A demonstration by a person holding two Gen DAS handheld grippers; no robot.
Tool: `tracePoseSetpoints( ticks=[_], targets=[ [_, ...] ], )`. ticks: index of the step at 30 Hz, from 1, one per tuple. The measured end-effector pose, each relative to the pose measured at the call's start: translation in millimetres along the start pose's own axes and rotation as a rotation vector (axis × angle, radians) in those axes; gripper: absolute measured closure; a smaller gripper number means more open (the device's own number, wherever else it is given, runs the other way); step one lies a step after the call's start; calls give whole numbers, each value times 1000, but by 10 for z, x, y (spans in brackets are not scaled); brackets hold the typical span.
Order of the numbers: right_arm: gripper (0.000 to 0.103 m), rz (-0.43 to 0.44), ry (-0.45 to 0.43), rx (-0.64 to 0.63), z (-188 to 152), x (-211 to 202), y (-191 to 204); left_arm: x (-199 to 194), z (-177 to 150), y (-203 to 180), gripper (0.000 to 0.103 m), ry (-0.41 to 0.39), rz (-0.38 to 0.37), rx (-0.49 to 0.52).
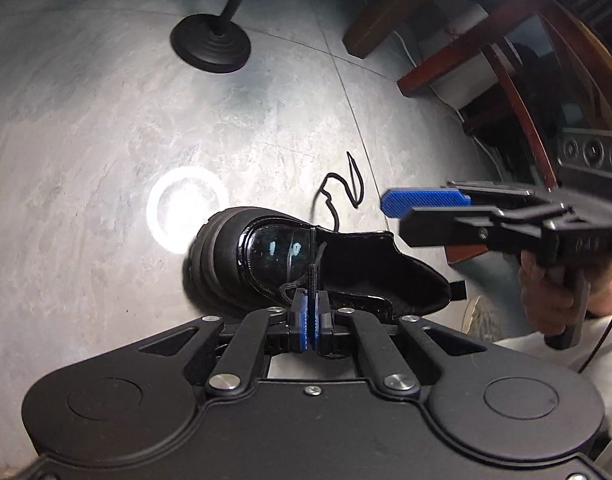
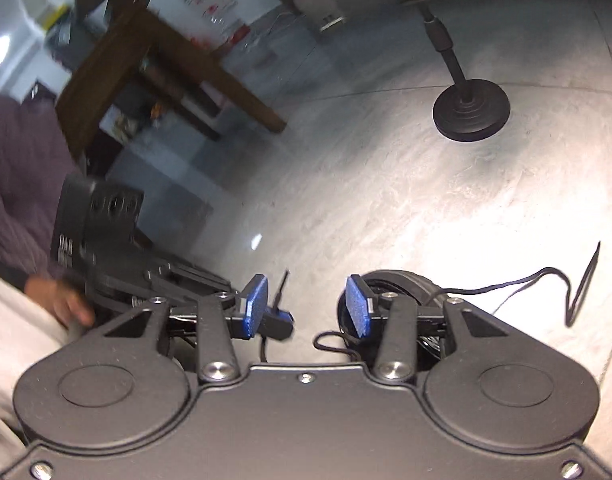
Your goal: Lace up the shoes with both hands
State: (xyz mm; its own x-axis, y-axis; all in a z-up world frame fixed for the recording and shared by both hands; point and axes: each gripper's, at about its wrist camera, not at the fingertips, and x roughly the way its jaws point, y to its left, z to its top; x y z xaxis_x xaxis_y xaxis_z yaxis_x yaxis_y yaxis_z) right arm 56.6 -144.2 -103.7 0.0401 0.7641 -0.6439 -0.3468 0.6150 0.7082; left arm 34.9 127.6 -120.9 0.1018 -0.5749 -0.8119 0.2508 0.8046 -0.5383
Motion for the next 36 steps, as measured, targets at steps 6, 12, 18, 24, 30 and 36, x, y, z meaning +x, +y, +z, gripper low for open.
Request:
tracePoseSetpoints(
  ticks=[6, 12, 18, 24, 30, 36],
  targets=[
    [54, 34, 48, 72, -56, 202, -16, 33, -11, -251, 100, 10, 16, 155],
    [65, 26, 65, 79, -73, 294, -18, 83, -14, -253, 100, 35, 25, 149],
    [98, 2, 84, 91, -130, 342, -79, 84, -13, -256, 100, 49, 34, 153],
    [95, -7, 103, 107, -125, 328, -66, 95, -3, -238, 100, 59, 38, 144],
    [76, -131, 66, -1, -16, 162, -65, 148, -10, -188, 100, 97, 51, 121],
    [69, -411, 102, -538, -181, 117, 207, 185, 35, -126, 100, 118, 63, 85]
  ],
)
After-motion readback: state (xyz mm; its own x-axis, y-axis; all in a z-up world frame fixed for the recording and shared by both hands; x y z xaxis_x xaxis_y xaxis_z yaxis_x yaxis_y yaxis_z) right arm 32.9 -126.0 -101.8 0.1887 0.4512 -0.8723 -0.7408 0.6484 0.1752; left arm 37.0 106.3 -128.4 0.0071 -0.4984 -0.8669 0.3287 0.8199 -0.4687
